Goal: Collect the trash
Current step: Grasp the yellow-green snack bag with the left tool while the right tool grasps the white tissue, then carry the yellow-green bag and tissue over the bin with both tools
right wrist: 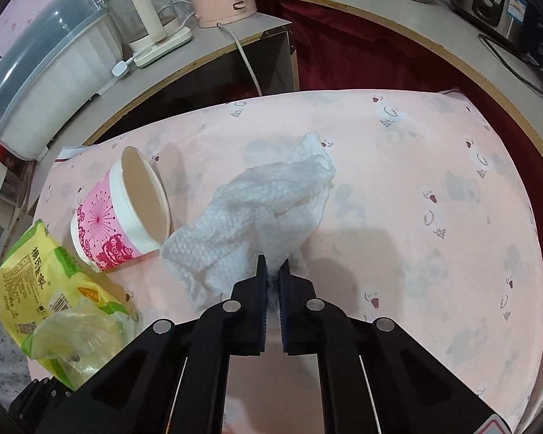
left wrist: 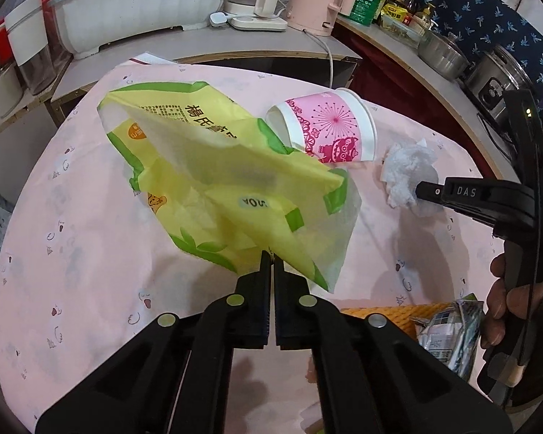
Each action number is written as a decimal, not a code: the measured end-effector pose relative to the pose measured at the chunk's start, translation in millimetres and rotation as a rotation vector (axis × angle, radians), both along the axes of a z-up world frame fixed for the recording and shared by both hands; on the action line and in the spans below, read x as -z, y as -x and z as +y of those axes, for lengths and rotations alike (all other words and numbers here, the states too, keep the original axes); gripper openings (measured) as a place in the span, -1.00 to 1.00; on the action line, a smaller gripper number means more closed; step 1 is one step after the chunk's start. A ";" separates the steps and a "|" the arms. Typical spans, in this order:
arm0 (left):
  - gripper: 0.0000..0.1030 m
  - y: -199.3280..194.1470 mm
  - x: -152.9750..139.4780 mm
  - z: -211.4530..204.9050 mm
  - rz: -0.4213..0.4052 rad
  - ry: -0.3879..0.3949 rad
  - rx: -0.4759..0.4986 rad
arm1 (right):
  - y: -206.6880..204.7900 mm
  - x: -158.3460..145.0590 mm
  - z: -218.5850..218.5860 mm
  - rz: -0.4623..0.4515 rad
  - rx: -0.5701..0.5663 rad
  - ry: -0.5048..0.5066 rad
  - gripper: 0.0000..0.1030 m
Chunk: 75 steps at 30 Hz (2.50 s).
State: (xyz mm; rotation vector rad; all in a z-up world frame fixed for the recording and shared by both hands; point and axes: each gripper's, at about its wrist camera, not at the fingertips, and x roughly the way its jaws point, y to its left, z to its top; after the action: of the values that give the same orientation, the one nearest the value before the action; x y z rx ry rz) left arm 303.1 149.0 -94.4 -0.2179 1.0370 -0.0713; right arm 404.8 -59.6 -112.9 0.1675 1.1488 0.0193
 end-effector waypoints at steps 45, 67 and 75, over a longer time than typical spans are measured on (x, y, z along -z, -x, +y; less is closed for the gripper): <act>0.17 105.1 -89.5 -36.5 -0.164 -0.052 0.051 | 245.5 -127.7 -150.7 -0.319 0.270 -0.174 -0.89; 0.11 -7.4 -15.4 -7.6 -0.117 -0.038 0.063 | 168.0 -96.6 -86.5 -0.292 0.176 -0.195 -0.89; -0.90 -12.9 -9.9 -14.7 -0.108 -0.033 0.099 | 158.3 -88.8 -77.9 -0.282 0.170 -0.188 -0.89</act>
State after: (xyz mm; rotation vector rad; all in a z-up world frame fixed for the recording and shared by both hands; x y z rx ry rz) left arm 316.1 134.3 -84.5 -0.1315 0.9404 -0.1537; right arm 246.5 -137.5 -24.1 0.4158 0.8475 -0.0001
